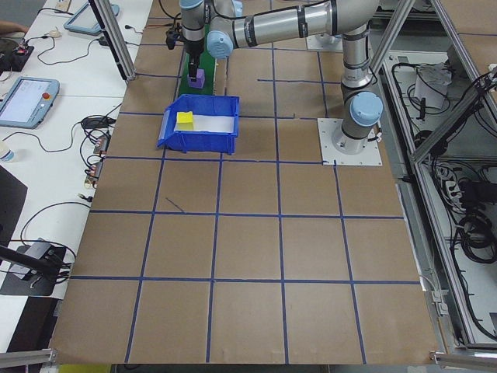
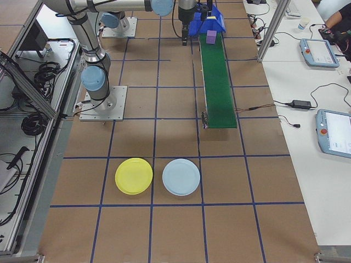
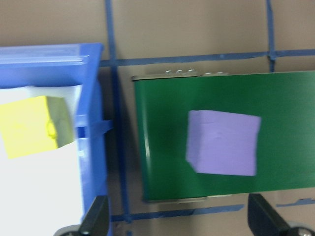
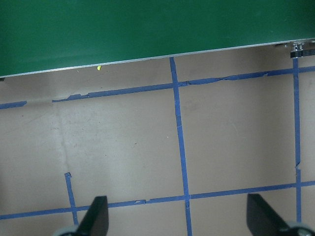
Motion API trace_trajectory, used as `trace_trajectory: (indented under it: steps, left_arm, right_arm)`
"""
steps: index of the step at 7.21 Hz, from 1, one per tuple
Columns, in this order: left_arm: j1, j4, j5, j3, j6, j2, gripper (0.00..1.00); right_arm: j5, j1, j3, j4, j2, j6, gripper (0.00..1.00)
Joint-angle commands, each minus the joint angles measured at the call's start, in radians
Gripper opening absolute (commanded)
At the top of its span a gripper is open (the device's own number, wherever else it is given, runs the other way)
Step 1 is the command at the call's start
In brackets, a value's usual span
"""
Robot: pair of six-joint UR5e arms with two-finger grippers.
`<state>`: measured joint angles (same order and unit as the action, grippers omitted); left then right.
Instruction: Move block left to right into plate
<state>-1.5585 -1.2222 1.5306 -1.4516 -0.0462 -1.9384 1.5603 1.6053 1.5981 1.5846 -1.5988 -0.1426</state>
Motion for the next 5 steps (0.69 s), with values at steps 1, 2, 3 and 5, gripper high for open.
trace_trajectory:
  steps: [1, 2, 3, 5]
  left_arm:
    - [0.087, 0.048, 0.002, 0.007, -0.090, -0.057, 1.00]
    - [0.095, 0.147, 0.003, 0.007, -0.086, -0.100, 1.00]
    - [0.100, 0.237, 0.003, 0.011, -0.083, -0.158, 1.00]
    - [0.130, 0.268, -0.007, 0.031, -0.078, -0.209, 0.99]
  right_arm:
    - [0.000, -0.001, -0.001, 0.000, 0.000, 0.000, 1.00]
    - [0.003, -0.001, 0.000, 0.000, 0.000, 0.000, 1.00]
    - [0.003, -0.001, 0.000, 0.000, 0.000, 0.001, 1.00]
    - [0.003, -0.002, 0.000, 0.000, 0.000, 0.001, 1.00]
